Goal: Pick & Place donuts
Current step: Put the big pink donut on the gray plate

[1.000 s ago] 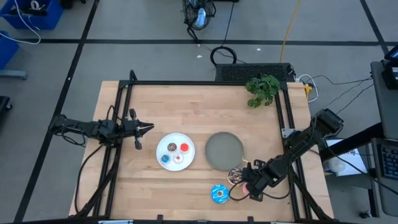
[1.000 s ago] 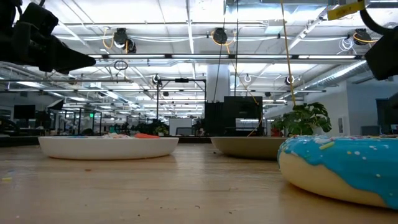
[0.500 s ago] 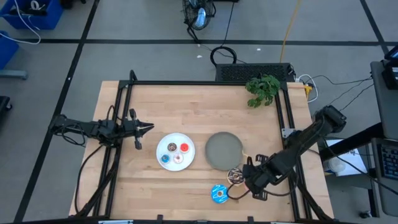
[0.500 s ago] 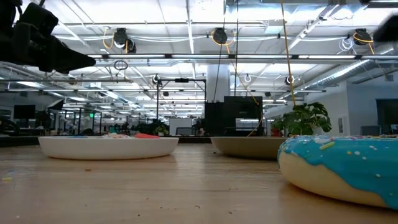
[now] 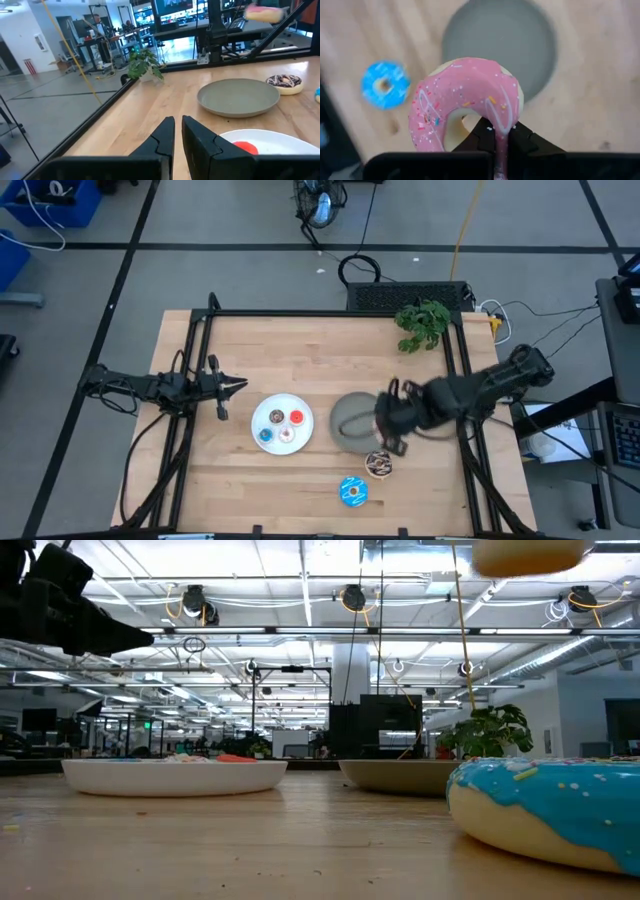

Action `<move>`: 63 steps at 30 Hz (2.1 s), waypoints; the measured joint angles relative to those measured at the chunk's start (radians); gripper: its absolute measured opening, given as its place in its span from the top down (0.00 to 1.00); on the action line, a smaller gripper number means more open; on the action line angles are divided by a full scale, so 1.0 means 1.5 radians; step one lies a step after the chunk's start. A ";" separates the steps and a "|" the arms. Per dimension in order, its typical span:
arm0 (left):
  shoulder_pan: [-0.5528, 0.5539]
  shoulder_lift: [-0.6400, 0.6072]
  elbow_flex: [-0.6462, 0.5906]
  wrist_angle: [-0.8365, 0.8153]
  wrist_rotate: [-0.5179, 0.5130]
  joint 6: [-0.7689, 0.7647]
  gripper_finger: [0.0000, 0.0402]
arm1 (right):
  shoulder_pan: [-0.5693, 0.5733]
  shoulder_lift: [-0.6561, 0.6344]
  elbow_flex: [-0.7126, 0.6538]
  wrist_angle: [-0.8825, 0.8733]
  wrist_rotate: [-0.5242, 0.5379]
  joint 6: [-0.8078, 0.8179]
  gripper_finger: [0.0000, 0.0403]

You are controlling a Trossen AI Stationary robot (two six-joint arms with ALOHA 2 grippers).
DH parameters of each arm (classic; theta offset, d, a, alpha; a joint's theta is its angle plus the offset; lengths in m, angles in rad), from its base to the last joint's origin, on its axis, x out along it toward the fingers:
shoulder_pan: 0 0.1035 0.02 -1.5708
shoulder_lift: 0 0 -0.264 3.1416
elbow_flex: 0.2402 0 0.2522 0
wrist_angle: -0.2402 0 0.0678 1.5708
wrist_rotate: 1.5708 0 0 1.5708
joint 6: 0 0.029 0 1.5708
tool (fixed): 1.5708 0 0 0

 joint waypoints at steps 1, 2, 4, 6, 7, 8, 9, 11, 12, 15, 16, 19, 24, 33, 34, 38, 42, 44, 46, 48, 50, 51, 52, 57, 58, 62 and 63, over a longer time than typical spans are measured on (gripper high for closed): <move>0.000 0.000 0.000 0.000 0.000 0.004 0.90 | -0.021 0.000 0.000 0.008 0.001 -0.012 0.98; 0.000 0.000 0.000 0.000 0.000 0.008 0.90 | -0.044 0.000 0.000 0.019 0.001 -0.026 0.98; 0.000 0.000 0.000 0.000 0.000 0.011 0.90 | -0.085 0.004 0.000 0.047 0.001 -0.057 0.98; 0.000 0.000 0.000 0.000 0.000 0.012 0.90 | -0.122 0.010 0.000 0.081 0.001 -0.103 0.98; 0.000 0.000 0.000 0.000 0.000 0.012 0.90 | -0.139 0.012 -0.004 0.105 0.001 -0.126 0.98; 0.000 0.000 0.000 0.000 0.000 0.013 0.90 | -0.155 0.015 -0.009 0.137 0.001 -0.148 0.98; 0.000 0.000 0.000 0.000 0.000 0.014 0.90 | -0.169 0.018 -0.014 0.168 0.000 -0.169 0.98; 0.000 0.000 0.000 0.001 0.000 0.025 0.90 | -0.188 0.029 -0.028 0.219 -0.002 -0.192 0.98; 0.000 0.000 0.000 0.001 0.000 0.027 0.90 | -0.196 0.038 -0.032 0.234 -0.015 -0.206 0.98; 0.000 0.000 0.000 0.001 0.000 0.029 0.90 | -0.210 0.075 -0.041 0.244 -0.052 -0.250 0.98; 0.000 0.000 0.000 0.000 0.000 0.029 0.90 | -0.212 0.090 -0.044 0.242 -0.054 -0.264 0.98; 0.000 0.000 0.000 0.000 0.000 0.030 0.90 | -0.213 0.131 -0.057 0.246 -0.053 -0.288 0.98; 0.000 0.000 -0.001 0.000 0.000 0.030 0.90 | -0.223 0.188 -0.089 0.279 -0.052 -0.309 0.98; 0.000 0.000 -0.001 0.000 0.000 0.029 0.90 | -0.271 0.198 -0.176 0.344 -0.073 -0.301 0.98; 0.000 0.000 -0.001 0.000 0.000 0.029 0.90 | -0.276 0.197 -0.183 0.353 -0.083 -0.293 0.98; 0.000 0.000 -0.001 0.000 0.000 0.029 0.90 | -0.285 0.199 -0.208 0.389 -0.123 -0.292 0.98; 0.000 0.000 -0.001 0.000 0.000 0.028 0.90 | -0.284 0.199 -0.231 0.408 -0.117 -0.284 0.98; 0.000 0.000 -0.001 0.000 0.000 0.028 0.90 | -0.284 0.199 -0.242 0.407 -0.105 -0.284 0.98; 0.000 0.000 -0.001 0.000 0.000 0.029 0.90 | -0.284 0.199 -0.253 0.413 -0.103 -0.284 0.98; 0.000 0.000 -0.001 0.000 0.000 0.029 0.90 | -0.284 0.198 -0.263 0.414 -0.101 -0.283 0.97; 0.000 0.000 -0.001 0.000 0.000 0.031 0.90 | -0.285 0.198 -0.273 0.414 -0.102 -0.282 0.96; 0.000 0.000 -0.001 0.001 0.000 0.033 0.90 | -0.285 0.198 -0.277 0.414 -0.102 -0.282 0.95; 0.000 0.000 -0.001 0.002 0.000 0.035 0.90 | -0.285 0.198 -0.279 0.414 -0.102 -0.282 0.94; 0.000 0.000 -0.002 0.006 0.000 0.043 0.90 | -0.281 0.198 -0.282 0.415 -0.102 -0.282 0.85; 0.000 0.000 -0.002 0.006 0.000 0.043 0.90 | -0.281 0.198 -0.282 0.415 -0.102 -0.283 0.82; 0.000 0.000 -0.002 0.006 0.000 0.041 0.90 | -0.280 0.194 -0.282 0.411 -0.104 -0.287 0.69; 0.000 0.000 -0.002 0.006 0.000 0.041 0.90 | -0.280 0.191 -0.282 0.411 -0.104 -0.287 0.66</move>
